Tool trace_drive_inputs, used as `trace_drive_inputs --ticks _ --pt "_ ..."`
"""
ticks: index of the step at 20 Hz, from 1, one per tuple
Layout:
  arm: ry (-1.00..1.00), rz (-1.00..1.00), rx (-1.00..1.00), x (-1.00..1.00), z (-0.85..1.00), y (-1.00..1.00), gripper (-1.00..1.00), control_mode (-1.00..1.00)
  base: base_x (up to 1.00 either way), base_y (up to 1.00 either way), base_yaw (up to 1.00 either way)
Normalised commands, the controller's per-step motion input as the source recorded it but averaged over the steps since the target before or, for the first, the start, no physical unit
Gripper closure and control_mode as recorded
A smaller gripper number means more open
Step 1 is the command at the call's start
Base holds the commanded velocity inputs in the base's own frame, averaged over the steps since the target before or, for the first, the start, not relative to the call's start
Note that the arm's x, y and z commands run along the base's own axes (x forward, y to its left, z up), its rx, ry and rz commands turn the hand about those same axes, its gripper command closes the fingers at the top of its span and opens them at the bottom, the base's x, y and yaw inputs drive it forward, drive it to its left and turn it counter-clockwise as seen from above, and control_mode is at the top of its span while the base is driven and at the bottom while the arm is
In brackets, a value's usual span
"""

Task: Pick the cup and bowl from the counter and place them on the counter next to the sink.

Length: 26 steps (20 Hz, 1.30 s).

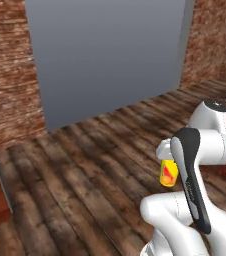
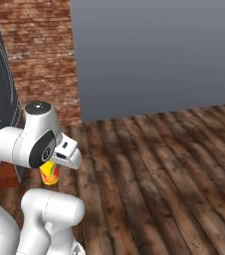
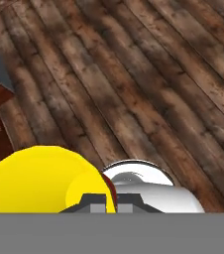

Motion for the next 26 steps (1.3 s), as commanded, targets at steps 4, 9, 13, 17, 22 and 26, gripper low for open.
trace_drive_inputs --ticks 4,9,13,17,22,26 --pt "0.00 0.00 0.00 0.00 0.00 0.00 1.00 1.00 0.13 -0.29 -0.79" --pt "0.00 0.00 0.00 0.00 0.00 0.00 1.00 1.00 0.14 -0.31 -0.78" --pt "0.00 0.00 0.00 0.00 0.00 0.00 1.00 1.00 0.18 -0.31 -0.76" --pt "0.00 0.00 0.00 0.00 0.00 0.00 1.00 1.00 0.31 -0.18 -0.68" --pt "0.00 0.00 0.00 0.00 0.00 0.00 1.00 1.00 0.77 0.00 -0.28" --pt "0.00 0.00 0.00 0.00 0.00 0.00 1.00 1.00 1.00 0.01 0.00"
